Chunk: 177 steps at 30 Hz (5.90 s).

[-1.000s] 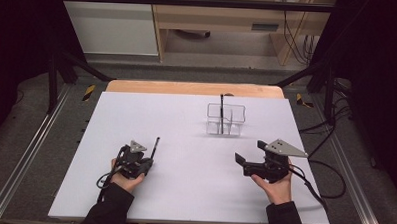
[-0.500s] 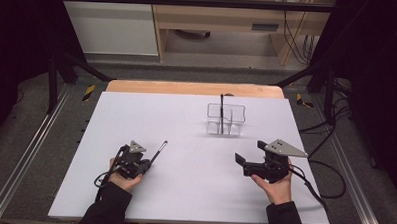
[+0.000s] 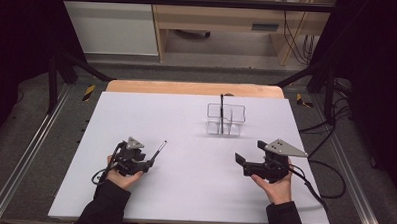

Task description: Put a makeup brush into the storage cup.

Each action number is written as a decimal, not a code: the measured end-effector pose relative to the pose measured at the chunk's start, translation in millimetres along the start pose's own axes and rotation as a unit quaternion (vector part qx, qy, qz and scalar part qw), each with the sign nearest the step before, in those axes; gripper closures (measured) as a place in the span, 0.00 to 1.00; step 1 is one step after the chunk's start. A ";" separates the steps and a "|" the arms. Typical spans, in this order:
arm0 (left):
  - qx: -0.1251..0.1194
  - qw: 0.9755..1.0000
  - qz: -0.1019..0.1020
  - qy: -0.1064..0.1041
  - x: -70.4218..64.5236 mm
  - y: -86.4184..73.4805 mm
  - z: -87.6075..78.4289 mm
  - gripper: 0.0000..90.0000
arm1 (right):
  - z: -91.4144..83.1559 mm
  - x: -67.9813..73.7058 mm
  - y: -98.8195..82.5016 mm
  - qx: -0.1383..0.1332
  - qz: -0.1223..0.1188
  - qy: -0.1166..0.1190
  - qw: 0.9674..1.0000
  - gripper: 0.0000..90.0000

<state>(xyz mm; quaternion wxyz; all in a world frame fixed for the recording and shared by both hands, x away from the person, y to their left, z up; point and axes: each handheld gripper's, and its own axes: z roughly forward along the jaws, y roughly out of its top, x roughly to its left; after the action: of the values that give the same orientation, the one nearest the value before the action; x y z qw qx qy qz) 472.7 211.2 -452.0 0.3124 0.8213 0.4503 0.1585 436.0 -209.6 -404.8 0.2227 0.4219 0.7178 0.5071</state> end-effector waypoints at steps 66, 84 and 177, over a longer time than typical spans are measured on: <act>0.135 0.990 0.041 -0.012 1.4 44.4 36.1 0.74 | 2.9 -0.7 4.0 0.005 0.001 0.004 1.000 0.08; 0.137 0.990 0.041 -0.001 -3.6 40.0 33.7 0.89 | 2.4 -0.4 4.4 0.004 0.000 0.004 1.000 0.08; -0.125 0.991 0.043 -0.020 -50.5 39.9 -32.7 0.93 | 34.4 39.4 43.0 -0.035 0.020 0.051 0.998 0.09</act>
<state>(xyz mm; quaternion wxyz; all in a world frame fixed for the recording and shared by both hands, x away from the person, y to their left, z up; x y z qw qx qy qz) 453.0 165.1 -400.1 0.4143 0.7975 0.3851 0.2099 456.6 -152.7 -374.4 0.1904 0.4014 0.7014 0.5573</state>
